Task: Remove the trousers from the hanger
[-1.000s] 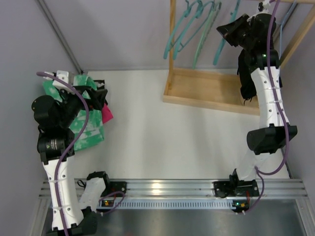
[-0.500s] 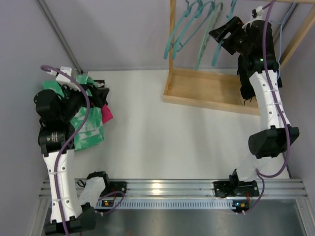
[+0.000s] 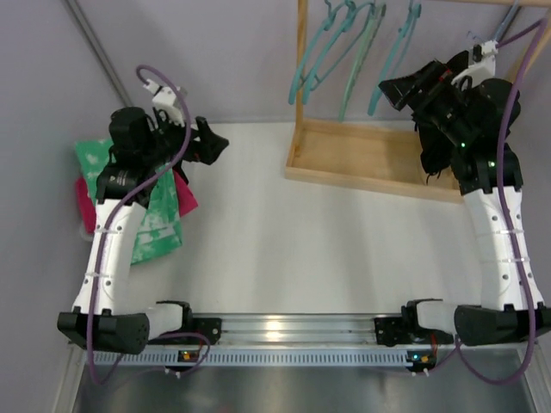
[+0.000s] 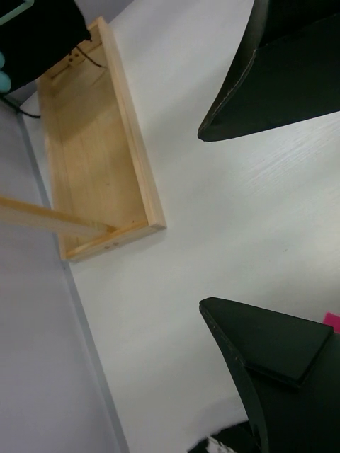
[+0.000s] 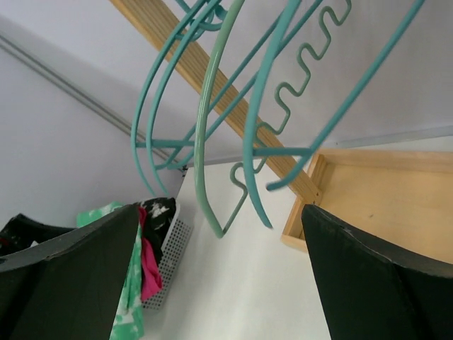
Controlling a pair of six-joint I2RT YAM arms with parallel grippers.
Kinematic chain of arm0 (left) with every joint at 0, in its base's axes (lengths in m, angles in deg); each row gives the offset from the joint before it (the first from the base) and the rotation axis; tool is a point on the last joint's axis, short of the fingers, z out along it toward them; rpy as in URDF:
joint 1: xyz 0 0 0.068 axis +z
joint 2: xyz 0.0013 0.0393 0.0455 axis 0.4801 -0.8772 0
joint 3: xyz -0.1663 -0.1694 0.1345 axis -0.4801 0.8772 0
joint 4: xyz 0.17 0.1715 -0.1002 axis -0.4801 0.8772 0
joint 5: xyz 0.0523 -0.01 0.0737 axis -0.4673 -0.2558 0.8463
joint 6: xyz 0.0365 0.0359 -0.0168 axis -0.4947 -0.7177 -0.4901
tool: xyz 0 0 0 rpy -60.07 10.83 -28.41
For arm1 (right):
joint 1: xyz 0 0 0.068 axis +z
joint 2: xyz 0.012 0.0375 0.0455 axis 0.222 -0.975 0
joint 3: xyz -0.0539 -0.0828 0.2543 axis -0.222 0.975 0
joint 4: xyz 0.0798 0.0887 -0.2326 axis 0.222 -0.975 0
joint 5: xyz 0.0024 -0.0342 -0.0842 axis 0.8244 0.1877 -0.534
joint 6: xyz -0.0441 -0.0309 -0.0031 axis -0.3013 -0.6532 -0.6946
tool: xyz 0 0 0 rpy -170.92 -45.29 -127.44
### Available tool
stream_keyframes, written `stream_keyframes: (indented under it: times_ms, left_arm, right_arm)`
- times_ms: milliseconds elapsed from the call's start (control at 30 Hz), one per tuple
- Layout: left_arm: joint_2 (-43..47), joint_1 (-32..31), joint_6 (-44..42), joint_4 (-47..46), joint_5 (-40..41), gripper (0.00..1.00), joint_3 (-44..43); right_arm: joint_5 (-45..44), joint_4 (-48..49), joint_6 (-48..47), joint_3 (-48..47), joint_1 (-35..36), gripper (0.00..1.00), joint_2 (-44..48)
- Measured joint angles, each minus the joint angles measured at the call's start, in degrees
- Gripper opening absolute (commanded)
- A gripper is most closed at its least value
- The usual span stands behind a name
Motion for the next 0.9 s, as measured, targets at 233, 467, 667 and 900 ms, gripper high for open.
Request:
stream_keyframes:
  times_ms: [233, 467, 667, 900]
  left_arm:
    - [-6.58, -19.65, -5.49, 1.40, 12.31, 0.98, -3.50]
    - [-12.92, -28.85, -7.78, 2.73, 18.82, 0.98, -4.00]
    - [-16.35, -31.98, -7.65, 3.78, 21.73, 0.98, -5.20]
    - [-17.40, -33.09, -6.38, 4.13, 24.20, 0.98, -5.46]
  right_arm:
    - [2.60, -0.76, -5.46, 8.85, -1.07, 0.99, 9.18]
    - [8.68, -7.23, -16.20, 17.31, -1.07, 0.99, 16.94]
    - [11.72, -10.88, -23.69, 25.14, -1.01, 0.99, 22.25]
    - [13.31, -13.35, -26.49, 29.29, -0.57, 0.99, 23.50]
